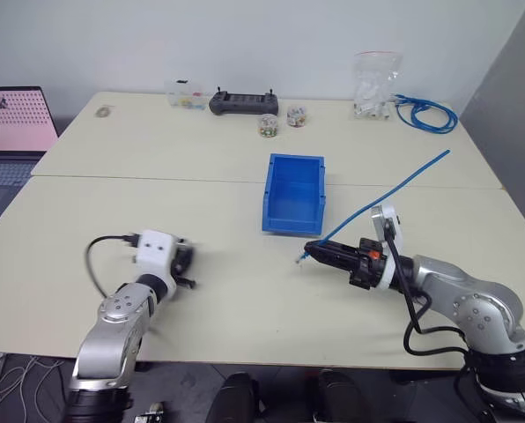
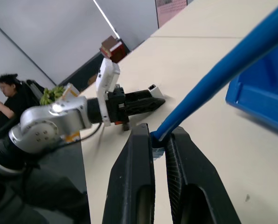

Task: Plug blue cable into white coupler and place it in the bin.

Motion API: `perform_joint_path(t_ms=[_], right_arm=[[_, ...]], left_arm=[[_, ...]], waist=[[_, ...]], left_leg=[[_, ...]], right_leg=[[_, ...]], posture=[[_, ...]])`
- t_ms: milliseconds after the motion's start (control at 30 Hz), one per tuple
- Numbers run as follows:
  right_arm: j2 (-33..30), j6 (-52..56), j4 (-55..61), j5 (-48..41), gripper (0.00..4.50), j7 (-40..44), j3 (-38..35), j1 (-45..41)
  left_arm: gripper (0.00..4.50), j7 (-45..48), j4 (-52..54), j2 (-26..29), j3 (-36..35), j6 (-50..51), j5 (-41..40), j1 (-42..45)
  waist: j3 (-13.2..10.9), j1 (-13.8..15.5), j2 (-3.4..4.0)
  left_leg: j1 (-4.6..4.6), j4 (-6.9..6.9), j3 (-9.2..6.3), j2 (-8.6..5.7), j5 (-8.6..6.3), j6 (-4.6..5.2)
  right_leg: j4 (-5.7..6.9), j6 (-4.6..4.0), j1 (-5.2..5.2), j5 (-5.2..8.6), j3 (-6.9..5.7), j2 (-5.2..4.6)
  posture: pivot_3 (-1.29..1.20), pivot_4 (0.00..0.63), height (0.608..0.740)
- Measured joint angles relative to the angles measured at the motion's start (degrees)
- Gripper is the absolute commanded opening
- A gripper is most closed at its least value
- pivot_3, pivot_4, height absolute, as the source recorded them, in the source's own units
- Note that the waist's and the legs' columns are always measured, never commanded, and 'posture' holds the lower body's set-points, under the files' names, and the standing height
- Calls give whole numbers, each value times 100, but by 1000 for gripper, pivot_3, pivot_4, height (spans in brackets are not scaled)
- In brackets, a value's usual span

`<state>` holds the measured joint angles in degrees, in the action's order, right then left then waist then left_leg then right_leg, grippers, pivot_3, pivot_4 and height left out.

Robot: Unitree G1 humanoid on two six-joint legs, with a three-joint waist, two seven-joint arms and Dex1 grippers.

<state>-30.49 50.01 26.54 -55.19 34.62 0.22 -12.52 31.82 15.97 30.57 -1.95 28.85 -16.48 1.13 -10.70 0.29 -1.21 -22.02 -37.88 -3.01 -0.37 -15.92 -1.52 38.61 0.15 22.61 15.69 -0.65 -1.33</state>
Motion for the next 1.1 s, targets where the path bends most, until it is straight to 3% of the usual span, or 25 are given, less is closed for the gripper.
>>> perform_joint_path(t_ms=[167, 400, 700, 900, 1100], right_arm=[[-61, -126, 437, 312, 59, 1, 126, 398], [-132, -317, 764, 744, 58, -69, 342, 694], [-230, -1013, 768, 1786, 57, 373, 1120, 200], [-57, -1637, 200, 2650, 57, 778, 1934, -200], [103, -2141, -319, 3186, 57, 997, 2146, -385]], left_arm=[[819, 1830, 366, 612, 703, -376, -480, 286], [818, 3288, -430, 1123, 1862, -1350, 304, 1231], [810, 3810, -1564, 933, 2356, -2600, 956, 1845], [810, 3887, -1627, 896, 2382, -2705, 1007, 1884], [810, 3887, -1543, 906, 2374, -2546, 1008, 1870]], waist=[[-2, -48, 3], [-4, -61, 6], [-1, -43, 6], [3, -37, 8], [3, -39, 8]], left_leg=[[3, 3, 1, 10, 0, 0], [2, 2, 3, 10, 0, 2], [11, 0, 0, 8, 0, 2], [21, -2, -5, 6, -1, 3], [23, -2, -5, 6, -1, 3]], right_leg=[[1, 23, 2, 15, 2, 8], [1, 26, 3, 18, 3, 15], [-1, 27, -10, 17, 0, 13], [-4, 27, -23, 17, -3, 12], [-2, 27, -23, 17, -3, 12]], posture=[[0, 150, 740], [0, 150, 740], [0, 150, 740], [0, 150, 740], [0, 150, 740]])
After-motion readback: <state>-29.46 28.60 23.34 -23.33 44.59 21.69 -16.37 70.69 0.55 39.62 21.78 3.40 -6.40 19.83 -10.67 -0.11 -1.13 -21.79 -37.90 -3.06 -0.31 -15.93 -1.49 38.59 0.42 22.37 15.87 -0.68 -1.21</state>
